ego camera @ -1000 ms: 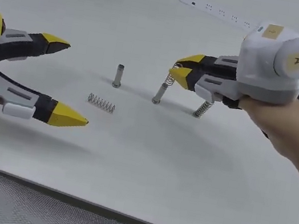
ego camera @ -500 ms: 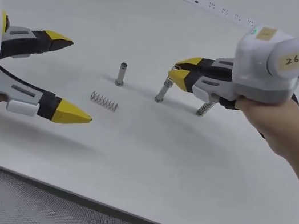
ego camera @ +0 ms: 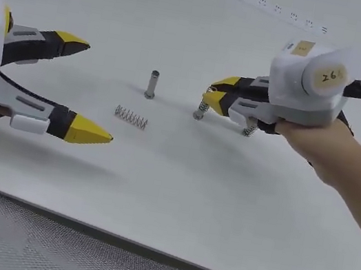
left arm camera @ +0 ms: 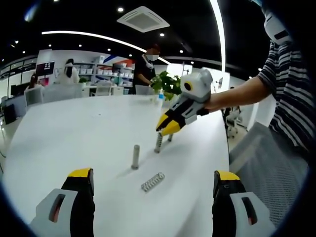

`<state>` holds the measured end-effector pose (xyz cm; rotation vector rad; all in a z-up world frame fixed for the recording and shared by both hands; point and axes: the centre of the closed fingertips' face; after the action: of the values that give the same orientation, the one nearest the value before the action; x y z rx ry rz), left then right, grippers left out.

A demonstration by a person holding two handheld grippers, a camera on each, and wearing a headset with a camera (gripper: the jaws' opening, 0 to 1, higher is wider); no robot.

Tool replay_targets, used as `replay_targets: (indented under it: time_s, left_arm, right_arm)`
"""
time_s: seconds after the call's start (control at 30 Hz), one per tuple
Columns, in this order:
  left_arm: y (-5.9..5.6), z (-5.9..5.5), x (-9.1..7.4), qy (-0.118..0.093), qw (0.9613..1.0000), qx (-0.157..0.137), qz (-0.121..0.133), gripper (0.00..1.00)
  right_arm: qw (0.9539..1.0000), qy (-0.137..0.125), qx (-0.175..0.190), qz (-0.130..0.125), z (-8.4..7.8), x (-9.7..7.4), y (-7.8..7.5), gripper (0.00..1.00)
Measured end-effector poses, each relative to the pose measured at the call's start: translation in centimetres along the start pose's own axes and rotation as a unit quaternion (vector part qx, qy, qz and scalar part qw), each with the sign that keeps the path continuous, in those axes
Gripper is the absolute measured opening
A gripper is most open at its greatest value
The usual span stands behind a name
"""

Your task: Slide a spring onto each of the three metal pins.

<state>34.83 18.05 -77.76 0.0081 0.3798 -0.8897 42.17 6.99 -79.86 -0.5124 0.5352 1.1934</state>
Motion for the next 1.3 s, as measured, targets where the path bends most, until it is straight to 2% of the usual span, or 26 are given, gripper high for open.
replay_targets:
  time_s: [0.33, 0.37, 0.73, 1.17, 1.3]
  left_arm:
    - [-0.2, -0.1, 0.0, 0.001, 1.0, -0.001, -0.003, 0.98]
    - [-0.2, -0.1, 0.0, 0.001, 1.0, -0.001, -0.003, 0.98]
    - [-0.6, -0.2, 0.4, 0.001, 1.0, -0.006, -0.006, 0.97]
    - [-0.5, -0.2, 0.2, 0.001, 0.9999, -0.01, -0.001, 0.97]
    - [-0.5, 0.0, 0.2, 0.001, 0.9999, -0.01, -0.001, 0.97]
  right_arm:
    - [0.9997, 0.014, 0.016, -0.007, -1.6, 1.0, -0.2, 0.08]
    - [0.9998, 0.006, 0.017, -0.009, -1.4, 1.0, -0.3, 0.08]
    - [0.9996, 0.002, 0.026, -0.009, -1.3, 1.2, -0.2, 0.08]
    - [0.9994, 0.011, 0.032, -0.006, -1.6, 1.1, 0.0, 0.09]
    - [0.9992, 0.002, 0.038, -0.013, -1.4, 0.8, -0.3, 0.14]
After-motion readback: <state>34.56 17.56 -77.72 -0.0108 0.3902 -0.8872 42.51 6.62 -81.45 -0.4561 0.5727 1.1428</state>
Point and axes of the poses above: the centre of the closed fingertips' face, and the gripper's own axes: x roughly forward along the fingers, y roughly to its left, z roughly out of its top, and after that the axes turned 1 degree about z, right-handed
